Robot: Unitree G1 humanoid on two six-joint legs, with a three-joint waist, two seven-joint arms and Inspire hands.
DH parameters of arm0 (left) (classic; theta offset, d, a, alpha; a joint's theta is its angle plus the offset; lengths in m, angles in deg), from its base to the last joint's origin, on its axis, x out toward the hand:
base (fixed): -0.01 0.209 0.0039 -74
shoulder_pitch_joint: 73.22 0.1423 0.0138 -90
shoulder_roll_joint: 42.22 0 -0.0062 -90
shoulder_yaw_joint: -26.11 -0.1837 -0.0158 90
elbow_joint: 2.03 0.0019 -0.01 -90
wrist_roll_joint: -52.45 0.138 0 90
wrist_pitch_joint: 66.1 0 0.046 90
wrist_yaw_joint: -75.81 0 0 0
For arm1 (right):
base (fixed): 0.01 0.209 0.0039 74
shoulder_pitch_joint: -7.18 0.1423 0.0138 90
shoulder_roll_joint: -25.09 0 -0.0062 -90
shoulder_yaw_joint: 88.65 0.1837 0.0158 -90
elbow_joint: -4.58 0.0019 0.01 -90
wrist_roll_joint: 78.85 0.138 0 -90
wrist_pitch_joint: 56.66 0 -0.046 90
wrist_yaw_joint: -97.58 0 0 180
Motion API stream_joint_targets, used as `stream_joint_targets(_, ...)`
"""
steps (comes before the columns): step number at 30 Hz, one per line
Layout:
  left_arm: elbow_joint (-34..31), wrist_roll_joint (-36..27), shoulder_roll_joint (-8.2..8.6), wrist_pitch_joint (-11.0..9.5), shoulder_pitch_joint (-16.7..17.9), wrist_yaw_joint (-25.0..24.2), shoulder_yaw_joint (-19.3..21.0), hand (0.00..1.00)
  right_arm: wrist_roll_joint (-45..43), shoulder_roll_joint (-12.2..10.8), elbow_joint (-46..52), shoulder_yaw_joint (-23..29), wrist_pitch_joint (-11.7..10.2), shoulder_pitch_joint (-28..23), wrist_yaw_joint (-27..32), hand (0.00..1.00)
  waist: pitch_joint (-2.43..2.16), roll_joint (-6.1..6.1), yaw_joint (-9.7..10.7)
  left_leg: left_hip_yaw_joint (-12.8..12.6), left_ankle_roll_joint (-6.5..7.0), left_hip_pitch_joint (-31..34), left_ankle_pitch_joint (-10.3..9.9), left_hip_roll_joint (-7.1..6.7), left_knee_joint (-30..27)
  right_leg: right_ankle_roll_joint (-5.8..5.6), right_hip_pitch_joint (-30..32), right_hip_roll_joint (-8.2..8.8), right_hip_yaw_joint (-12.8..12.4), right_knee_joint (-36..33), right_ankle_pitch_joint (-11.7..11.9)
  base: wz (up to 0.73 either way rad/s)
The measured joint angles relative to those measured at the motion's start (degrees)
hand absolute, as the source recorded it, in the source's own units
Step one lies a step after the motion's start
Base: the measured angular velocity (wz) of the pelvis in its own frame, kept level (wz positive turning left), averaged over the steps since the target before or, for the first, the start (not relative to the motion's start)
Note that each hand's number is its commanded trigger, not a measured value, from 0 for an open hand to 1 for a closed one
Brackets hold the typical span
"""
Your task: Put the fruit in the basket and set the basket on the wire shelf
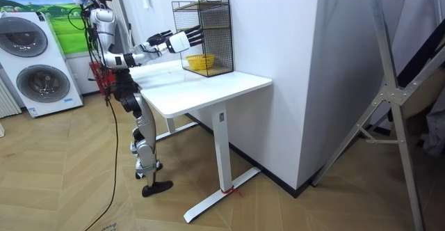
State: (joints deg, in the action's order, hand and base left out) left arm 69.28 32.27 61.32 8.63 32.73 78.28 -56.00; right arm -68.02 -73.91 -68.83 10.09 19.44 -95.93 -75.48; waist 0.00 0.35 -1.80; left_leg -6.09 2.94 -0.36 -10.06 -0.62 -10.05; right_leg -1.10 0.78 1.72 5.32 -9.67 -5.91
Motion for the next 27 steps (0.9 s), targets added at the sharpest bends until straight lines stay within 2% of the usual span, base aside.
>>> stream_joint_targets(4,-1.99,4.44,0.81,-1.24,1.14,8.37,6.3,0.0,-5.68,0.01,0.49,3.78,-1.8,-1.2,5.91,0.0,-0.28,0.04,-0.83,0.0,-0.03,-0.19,0.04,-0.02,0.18,0.0,-0.3,0.01,0.09,-0.01,0.0,0.0)
stream_joint_targets(6,-3.42,5.32,1.3,-1.75,1.47,12.69,9.44,0.0,-6.79,0.01,1.89,6.49,-1.89,-2.21,9.3,0.0,-0.47,0.25,-1.65,0.0,-0.02,-0.21,0.02,-0.01,0.28,0.0,-0.28,0.04,-0.05,-0.04,0.0,0.0)
stream_joint_targets(8,-4.9,6.76,1.21,-3.41,1.51,19.75,15.19,0.0,-6.91,0.56,2.72,11.58,-3.38,-2.18,14.36,0.0,-0.62,0.45,-1.99,0.04,-0.01,-0.36,0.03,-0.06,0.46,-0.02,-0.3,0.05,-0.09,-0.04,-0.01,0.0)
stream_joint_targets(9,-5.1,7.42,1.05,-3.89,1.49,21.45,17.07,0.0,-6.87,0.86,2.92,13.11,-3.61,-2.13,15.78,0.0,-0.63,0.47,-2.24,0.03,-0.01,-0.35,0.03,-0.1,0.4,-0.02,-0.3,0.05,-0.1,-0.05,-0.01,0.0)
stream_joint_targets(10,-5.28,7.4,0.23,-4.88,1.53,24.73,20.76,0.0,-6.39,1.83,3.48,16.4,-3.82,-2.17,18.81,0.0,-0.64,0.5,-2.49,0.02,-0.01,-0.27,0.03,-0.09,0.22,-0.02,-0.22,0.03,-0.1,-0.07,-0.02,0.0)
stream_joint_targets(11,-5.37,7.3,-0.19,-5.15,1.59,26.35,22.6,0.0,-6.18,2.27,3.64,18.22,-3.89,-2.2,20.2,0.0,-0.63,0.51,-2.57,0.04,-0.01,-0.23,0.03,-0.07,0.21,-0.03,-0.17,0.04,-0.07,-0.07,-0.02,0.0)
stream_joint_targets(12,-5.36,6.98,-1.19,-5.34,1.87,29.61,26.7,0.0,-4.98,3.2,3.72,21.91,-4.25,-2.39,23.26,0.0,-0.61,0.52,-2.87,0.17,-0.01,-0.19,0.02,0.02,0.21,-0.03,-0.11,0.08,0.16,-0.03,-0.07,0.04)
stream_joint_targets(14,-5.21,1.83,-3.65,-5.55,2.54,36.44,34.99,0.0,0.12,4.67,3.15,28.9,-5.03,-2.66,29.95,0.0,-0.51,0.44,-3.22,0.31,0.01,0.2,-0.05,-0.03,0.32,0.02,0.05,0.24,0.26,-0.31,-0.52,0.05)
stream_joint_targets(15,-5.2,0.26,-4.11,-5.67,2.62,38.04,36.95,0.0,1.23,4.74,2.85,30.72,-5.06,-2.83,31.65,0.0,-0.51,0.35,-3.23,0.38,0.02,0.31,-0.08,0.0,0.28,0.08,0.26,0.32,0.28,-0.57,-0.76,0.05)
stream_joint_targets(17,-2.53,-7.18,-6.22,-6.13,4.77,43.75,43.19,0.0,5.84,5.69,-0.29,36.43,-5.08,-3.86,38.19,0.0,-0.38,0.48,-3.24,0.55,0.08,0.32,-0.12,-0.16,0.15,0.03,0.52,0.58,0.45,-1.21,-1.34,0.05)
stream_joint_targets(18,-0.87,-9.27,-6.92,-6.13,5.62,44.97,44.3,0.0,7.6,6.1,-1.53,37.32,-4.97,-4.18,39.47,0.0,-0.25,0.42,-3.29,0.55,0.09,0.45,-0.12,-0.18,0.1,0.04,0.51,0.65,0.6,-1.22,-1.39,0.08)
stream_joint_targets(19,3.11,-14.01,-8.16,-5.94,6.72,47.05,45.99,0.0,11.51,6.7,-4.06,38.59,-4.68,-4.89,41.69,0.0,-0.15,0.32,-3.16,0.75,0.13,1.0,-0.19,-0.21,-0.34,0.08,0.76,0.81,1.1,-1.38,-1.56,0.09)
stream_joint_targets(20,7.68,-19.64,-9.3,-5.53,7.45,49.24,46.51,0.0,15.8,6.78,-7.38,39.71,-4.08,-5.44,43.55,0.0,-0.21,0.55,-3.15,1.03,0.13,1.58,-0.29,-0.31,-0.74,0.05,1.3,0.91,1.19,-1.89,-1.85,0.13)
stream_joint_targets(21,9.91,-21.93,-9.67,-5.07,7.64,50.16,46.53,0.0,17.98,6.8,-9.31,40.09,-3.55,-6.12,44.4,0.0,-0.22,0.56,-3.07,1.28,0.13,1.89,-0.3,-0.38,-0.9,0.02,1.55,0.99,1.35,-2.15,-1.96,0.14)
stream_joint_targets(23,20.39,-31.13,-9.9,-3.5,8.32,52.44,45.92,0.0,28.37,6.71,-18.82,40.16,-0.77,-7.59,46.31,0.0,-0.45,0.71,-2.78,1.62,0.16,3.24,-0.31,-0.44,-1.42,-0.02,2.49,1.17,1.78,-2.25,-2.07,0.14)
stream_joint_targets(24,23.46,-33.04,-9.89,-3.23,8.43,52.66,45.44,0.0,30.49,6.62,-21.54,39.99,-0.24,-8.02,46.41,0.0,-0.47,0.75,-2.64,1.71,0.16,3.49,-0.31,-0.44,-1.51,-0.01,2.53,1.18,1.93,-2.25,-2.05,0.15)
stream_joint_targets(26,35.55,-37.92,-9.75,-2.18,8.83,53.45,41.24,0.0,37.99,5.65,-32.8,38.79,1.19,-9.09,46.51,0.0,-0.48,0.87,-2.56,2.23,0.18,3.77,-0.35,-0.59,-1.63,-0.08,2.43,1.29,2.46,-2.19,-2.11,0.17)
stream_joint_targets(27,38.32,-38.87,-9.64,-1.87,8.77,53.5,40.15,0.0,39.74,5.41,-35.53,38.62,1.45,-9.07,46.59,0.0,-0.5,0.86,-2.51,2.42,0.21,3.83,-0.39,-0.62,-1.69,-0.11,2.41,1.34,2.6,-2.19,-2.18,0.12)
